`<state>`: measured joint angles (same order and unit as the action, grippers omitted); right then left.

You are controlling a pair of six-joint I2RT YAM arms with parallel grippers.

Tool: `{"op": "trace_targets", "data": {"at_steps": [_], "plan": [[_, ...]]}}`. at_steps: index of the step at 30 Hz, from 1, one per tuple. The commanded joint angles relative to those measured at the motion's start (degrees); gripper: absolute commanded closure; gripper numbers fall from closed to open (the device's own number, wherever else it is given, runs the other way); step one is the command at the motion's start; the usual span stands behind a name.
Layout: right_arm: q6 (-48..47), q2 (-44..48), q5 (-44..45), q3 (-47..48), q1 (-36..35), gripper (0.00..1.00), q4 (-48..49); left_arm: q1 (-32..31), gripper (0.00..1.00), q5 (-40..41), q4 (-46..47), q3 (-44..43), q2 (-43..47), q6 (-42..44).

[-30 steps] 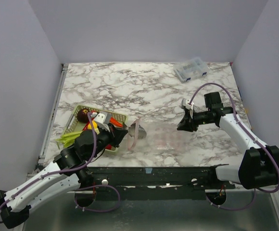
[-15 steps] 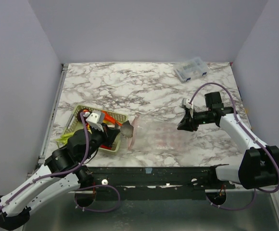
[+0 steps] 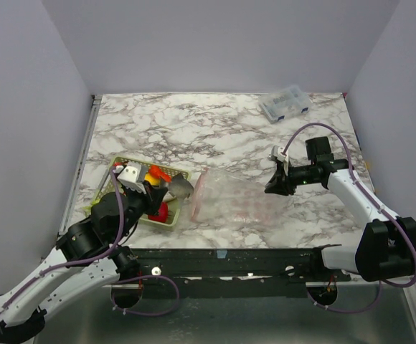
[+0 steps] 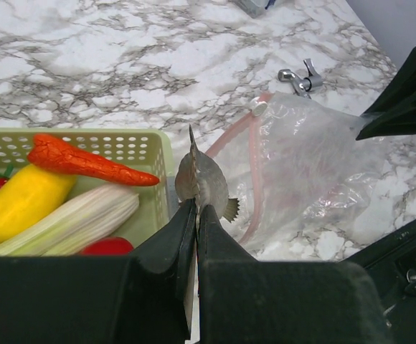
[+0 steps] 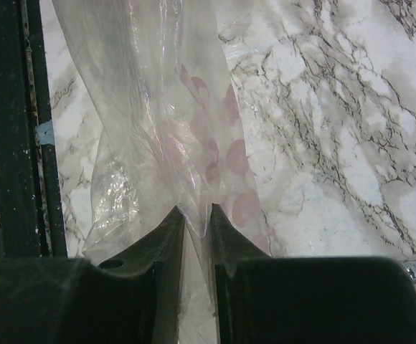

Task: Open the zip-top bag and remove the fake food
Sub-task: Pick up the fake fish from the zipper food storage bag, then place the fake fish in the bin.

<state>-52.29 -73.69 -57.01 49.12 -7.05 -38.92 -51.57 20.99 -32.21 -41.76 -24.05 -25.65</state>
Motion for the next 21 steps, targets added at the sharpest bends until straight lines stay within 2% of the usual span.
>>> {"op": "trace_targets", "data": {"at_steps": [1, 6, 10, 21], "plan": [[0.47, 0.49, 0.53, -0.16, 0.3, 0.79, 0.77, 0.73, 1.0, 4.65, -0.84, -3.01, -0.46, 2.66], [0.43, 0.39, 0.53, -0.16, 0.37, 0.8, 0.77, 1.93, 1.0, 6.85, -0.76, -3.59, -1.8, 3.15], [0.25, 0.46, 0.54, -0.19, 0.37, 0.8, 0.69, 4.17, 1.0, 5.59, 0.02, -3.34, -2.87, 3.24], [-0.26, 0.37, 0.53, -0.25, 0.34, 0.79, 0.43, 18.2, 1.0, -9.82, 0.21, -0.62, -6.15, 1.65]]}}
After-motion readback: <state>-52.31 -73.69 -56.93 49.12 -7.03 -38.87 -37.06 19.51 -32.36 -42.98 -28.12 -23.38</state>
